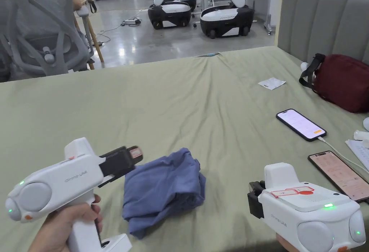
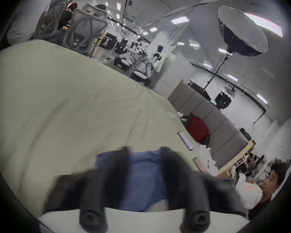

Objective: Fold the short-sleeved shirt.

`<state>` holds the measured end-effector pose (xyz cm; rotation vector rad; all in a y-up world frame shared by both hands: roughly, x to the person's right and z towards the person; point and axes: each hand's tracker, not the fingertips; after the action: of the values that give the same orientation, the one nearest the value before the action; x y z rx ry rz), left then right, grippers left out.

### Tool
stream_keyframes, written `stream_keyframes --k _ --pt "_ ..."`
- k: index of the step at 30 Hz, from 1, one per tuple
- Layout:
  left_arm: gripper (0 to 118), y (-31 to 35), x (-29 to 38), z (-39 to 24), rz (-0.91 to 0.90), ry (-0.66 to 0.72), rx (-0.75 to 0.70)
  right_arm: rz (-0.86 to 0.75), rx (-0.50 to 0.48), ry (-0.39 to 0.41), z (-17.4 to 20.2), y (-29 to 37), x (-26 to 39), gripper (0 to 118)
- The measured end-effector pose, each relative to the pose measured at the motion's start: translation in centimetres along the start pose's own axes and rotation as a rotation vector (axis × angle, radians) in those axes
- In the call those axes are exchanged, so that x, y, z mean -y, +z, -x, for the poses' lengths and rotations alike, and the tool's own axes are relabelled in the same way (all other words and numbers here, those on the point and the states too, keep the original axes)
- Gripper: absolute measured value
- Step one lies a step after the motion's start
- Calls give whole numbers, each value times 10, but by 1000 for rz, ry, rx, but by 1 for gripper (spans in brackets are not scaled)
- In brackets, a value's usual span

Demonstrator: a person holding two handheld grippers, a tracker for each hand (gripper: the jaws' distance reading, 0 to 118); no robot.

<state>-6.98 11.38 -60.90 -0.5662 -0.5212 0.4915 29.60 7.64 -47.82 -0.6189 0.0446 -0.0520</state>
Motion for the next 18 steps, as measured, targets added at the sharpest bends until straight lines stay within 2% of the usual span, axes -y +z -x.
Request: stream_keyframes --k 1,3,6,10,15,18 --pt "0 4 7 -1 21 -7 -56 2 -3 4 2 -1 0 0" --pt "0 7 15 10 79 -7 -98 6 -8 13 4 -3 0 0" --pt "0 3 18 26 97 9 -48 8 -16 17 6 -4 0 0" --pt "0 -10 16 7 110 -26 13 10 -12 25 7 -4 -2 0" --pt "0 -67 28 -38 190 -78 56 0 1 15 -1 1 -4 0" --pt "0 -118 44 -46 277 -105 13 6 14 11 -8 4 -1 0"
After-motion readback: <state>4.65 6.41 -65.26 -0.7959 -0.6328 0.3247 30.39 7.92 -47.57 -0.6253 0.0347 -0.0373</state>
